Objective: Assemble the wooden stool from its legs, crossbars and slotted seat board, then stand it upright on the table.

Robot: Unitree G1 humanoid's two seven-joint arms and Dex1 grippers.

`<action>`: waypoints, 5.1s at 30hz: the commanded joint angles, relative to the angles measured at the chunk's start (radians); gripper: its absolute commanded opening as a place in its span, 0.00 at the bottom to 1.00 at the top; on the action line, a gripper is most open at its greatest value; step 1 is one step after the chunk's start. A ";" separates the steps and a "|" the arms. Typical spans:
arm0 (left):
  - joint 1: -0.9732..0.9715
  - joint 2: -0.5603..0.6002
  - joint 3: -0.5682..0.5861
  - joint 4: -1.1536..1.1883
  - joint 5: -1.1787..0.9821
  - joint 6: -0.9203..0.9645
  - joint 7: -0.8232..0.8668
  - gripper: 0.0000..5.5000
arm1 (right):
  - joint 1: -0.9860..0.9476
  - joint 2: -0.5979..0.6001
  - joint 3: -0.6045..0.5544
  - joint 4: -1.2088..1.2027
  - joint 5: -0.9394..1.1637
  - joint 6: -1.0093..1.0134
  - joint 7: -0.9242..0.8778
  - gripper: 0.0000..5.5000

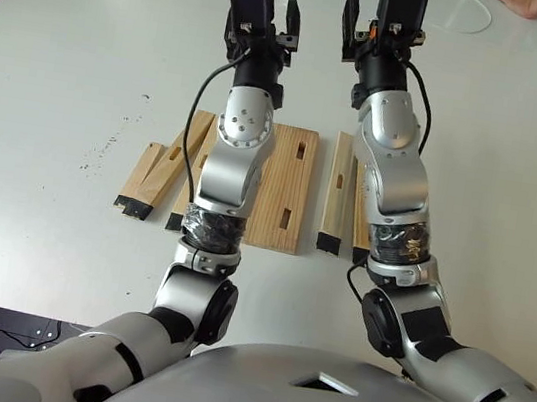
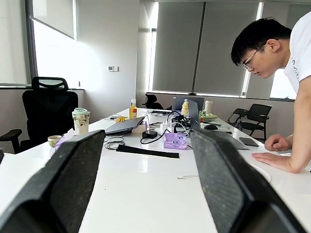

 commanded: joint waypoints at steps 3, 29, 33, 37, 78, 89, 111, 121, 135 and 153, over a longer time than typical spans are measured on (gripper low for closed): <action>-0.022 0.000 0.004 0.034 0.004 -0.034 0.005 0.61 | -0.011 0.017 0.008 0.016 -0.006 -0.014 -0.011 0.58; -0.002 0.116 0.159 -0.060 -0.173 0.152 -0.108 0.61 | 0.014 0.020 -0.005 0.060 -0.029 -0.025 -0.089 0.58; 0.092 0.343 0.263 -0.094 -0.259 0.279 -0.303 0.61 | 0.071 0.018 -0.039 -0.001 -0.002 0.012 -0.095 0.58; 0.146 0.502 0.327 -0.054 -0.324 0.250 -0.494 0.61 | 0.085 0.009 -0.074 -0.021 0.004 0.006 -0.104 0.58; 0.346 1.024 0.110 0.363 -0.220 0.249 -1.153 0.61 | 0.304 0.016 -0.105 -0.185 -0.049 0.000 -0.228 0.58; 0.494 1.112 0.142 0.274 -0.243 0.315 -1.223 0.61 | 0.355 0.038 -0.092 -0.215 -0.041 -0.013 -0.318 0.58; 0.461 1.167 0.101 0.361 -0.236 0.196 -1.340 0.24 | 0.387 0.016 -0.080 -0.237 -0.007 -0.016 -0.379 0.58; 0.061 0.772 0.509 -0.058 -0.760 0.562 -0.848 0.24 | 0.170 -0.115 -0.262 -0.153 0.341 0.134 -0.056 0.58; -0.057 0.277 0.312 -0.429 -1.210 0.474 -0.475 0.24 | -0.248 -0.449 -0.289 -0.040 0.693 0.400 0.629 0.58; 0.118 0.622 0.175 -0.423 -1.141 0.510 -0.923 0.24 | -0.487 -0.741 -0.207 0.108 1.101 0.926 1.272 0.58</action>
